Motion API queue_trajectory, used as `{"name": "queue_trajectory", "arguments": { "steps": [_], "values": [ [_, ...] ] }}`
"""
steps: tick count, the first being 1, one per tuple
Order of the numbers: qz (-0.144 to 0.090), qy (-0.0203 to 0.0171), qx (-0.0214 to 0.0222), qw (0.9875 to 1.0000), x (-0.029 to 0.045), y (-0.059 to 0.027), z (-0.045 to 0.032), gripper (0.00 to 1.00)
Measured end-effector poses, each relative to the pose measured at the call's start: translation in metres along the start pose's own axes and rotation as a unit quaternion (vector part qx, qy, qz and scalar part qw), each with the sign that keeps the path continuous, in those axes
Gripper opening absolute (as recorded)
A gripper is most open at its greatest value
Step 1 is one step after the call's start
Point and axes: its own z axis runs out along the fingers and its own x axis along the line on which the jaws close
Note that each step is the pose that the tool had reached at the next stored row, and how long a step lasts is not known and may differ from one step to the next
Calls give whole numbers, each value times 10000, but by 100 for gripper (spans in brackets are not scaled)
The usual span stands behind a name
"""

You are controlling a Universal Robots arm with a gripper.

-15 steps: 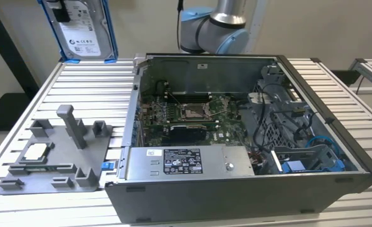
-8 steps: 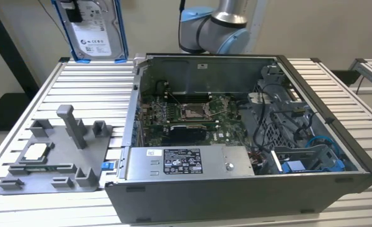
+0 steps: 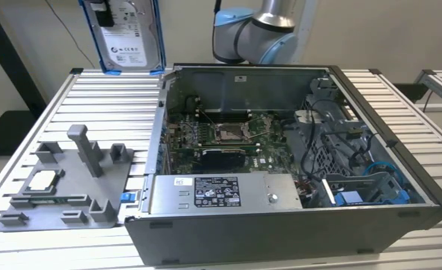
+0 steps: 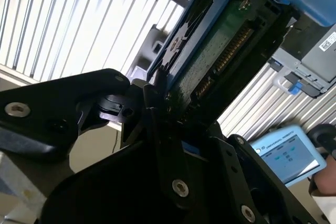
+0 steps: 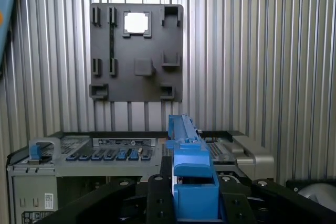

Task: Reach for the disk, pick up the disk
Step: 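Pick up the disk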

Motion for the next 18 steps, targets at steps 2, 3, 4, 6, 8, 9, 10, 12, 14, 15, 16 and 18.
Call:
{"name": "queue_trajectory", "arguments": {
  "steps": [2,3,4,6,8,9,10,12,14,15,16,18],
  "values": [
    [0,0,0,10000,-2,-64,1,0],
    [0,0,0,10000,-3,-98,1,0],
    [0,0,0,10000,-4,-130,2,0],
    [0,0,0,10000,-6,-198,3,0],
    [0,0,0,10000,-8,-265,4,0],
    [0,0,0,10000,-8,-298,4,0],
    [0,0,0,10000,-10,-331,4,0],
    [0,0,0,10000,-12,-390,5,0],
    [0,0,0,10000,-13,-438,6,0],
    [0,0,0,10000,-13,-457,6,0],
    [0,0,0,10000,-14,-474,7,0],
    [0,0,0,10000,-15,-496,7,0]
  ]
}}
